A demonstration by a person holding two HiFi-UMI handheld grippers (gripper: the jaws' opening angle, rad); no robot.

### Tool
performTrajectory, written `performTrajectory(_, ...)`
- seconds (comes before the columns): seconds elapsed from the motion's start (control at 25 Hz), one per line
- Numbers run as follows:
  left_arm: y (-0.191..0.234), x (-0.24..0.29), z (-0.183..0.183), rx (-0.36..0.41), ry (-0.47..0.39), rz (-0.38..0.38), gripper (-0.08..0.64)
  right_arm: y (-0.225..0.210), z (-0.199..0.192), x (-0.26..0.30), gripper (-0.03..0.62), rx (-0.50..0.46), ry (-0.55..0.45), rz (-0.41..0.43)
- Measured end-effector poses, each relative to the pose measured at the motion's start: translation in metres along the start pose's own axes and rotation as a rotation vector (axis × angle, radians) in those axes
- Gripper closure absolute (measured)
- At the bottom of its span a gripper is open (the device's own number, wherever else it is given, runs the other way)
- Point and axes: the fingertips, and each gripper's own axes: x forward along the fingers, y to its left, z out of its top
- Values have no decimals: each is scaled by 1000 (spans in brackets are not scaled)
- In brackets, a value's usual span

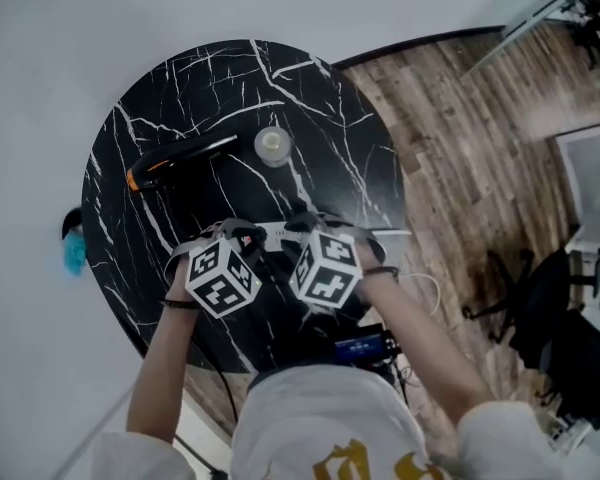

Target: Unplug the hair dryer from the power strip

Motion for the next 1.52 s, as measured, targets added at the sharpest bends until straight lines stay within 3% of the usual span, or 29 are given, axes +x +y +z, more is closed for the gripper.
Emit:
performTrajectory(0.4, 2, 2, 0, -18, 25, -64, 495, 3, 4, 5, 512, 32, 47, 24)
performTrajectory(0.64, 1, 4, 0, 15, 42, -53, 502, 1, 5, 5, 515, 42, 65, 27)
performTrajectory(0.84, 3, 4, 0, -68, 13, -84, 500, -3, 7, 6, 515, 38, 82, -6)
performTrajectory(1.08, 0, 3, -1, 31, 54, -7, 507, -1, 5, 7, 518, 67, 120, 0)
performTrajectory(1.24, 1, 3, -1, -78, 33, -94, 503, -3, 7, 8, 518, 79, 124, -30)
performTrajectory(1.44, 0, 2, -2, 22, 80, -32, 509, -2, 11, 9, 522, 95, 119, -16)
performTrajectory(1.52, 0, 3, -2, 1, 84, -81, 509, -1, 10, 9, 522, 80, 117, -15)
